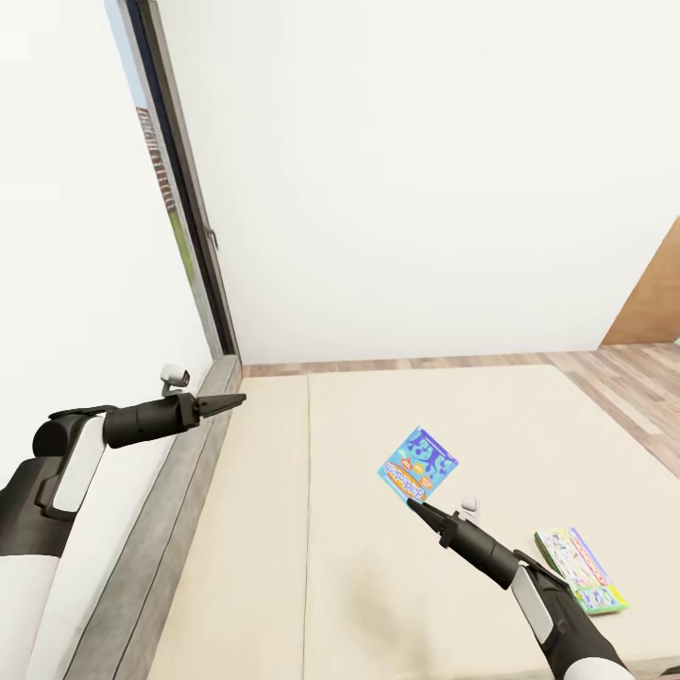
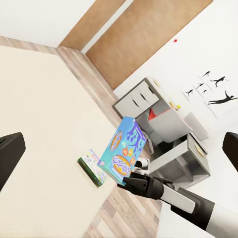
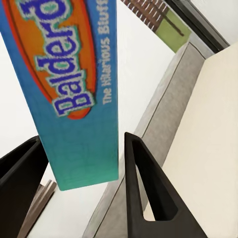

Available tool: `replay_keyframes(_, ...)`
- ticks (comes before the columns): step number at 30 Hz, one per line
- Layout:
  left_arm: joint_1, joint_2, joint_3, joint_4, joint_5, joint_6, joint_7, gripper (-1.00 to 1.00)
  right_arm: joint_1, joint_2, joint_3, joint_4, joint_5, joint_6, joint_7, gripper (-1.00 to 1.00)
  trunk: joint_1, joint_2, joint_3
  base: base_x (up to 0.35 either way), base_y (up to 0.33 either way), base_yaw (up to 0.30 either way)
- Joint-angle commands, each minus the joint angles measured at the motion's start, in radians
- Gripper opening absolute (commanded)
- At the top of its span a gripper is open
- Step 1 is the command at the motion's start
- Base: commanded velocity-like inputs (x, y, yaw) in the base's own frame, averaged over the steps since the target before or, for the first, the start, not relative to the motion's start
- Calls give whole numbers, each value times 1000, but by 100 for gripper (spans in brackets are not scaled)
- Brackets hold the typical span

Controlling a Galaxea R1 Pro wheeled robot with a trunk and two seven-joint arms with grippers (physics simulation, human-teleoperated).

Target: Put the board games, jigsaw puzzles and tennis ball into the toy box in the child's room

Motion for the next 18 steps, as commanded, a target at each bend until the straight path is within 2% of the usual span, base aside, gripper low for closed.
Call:
replay_keyframes(1, -1, 0, 0, 0, -1, 4, -4, 100, -1, 0, 0, 0, -4, 10, 3, -100, 1, -2, 0, 0, 0, 0)
replay_keyframes(18, -2, 2, 1, 0, -1, 4, -4, 100, -1, 0, 0, 0, -4, 10, 2, -100, 1, -2, 27, 0, 0, 0)
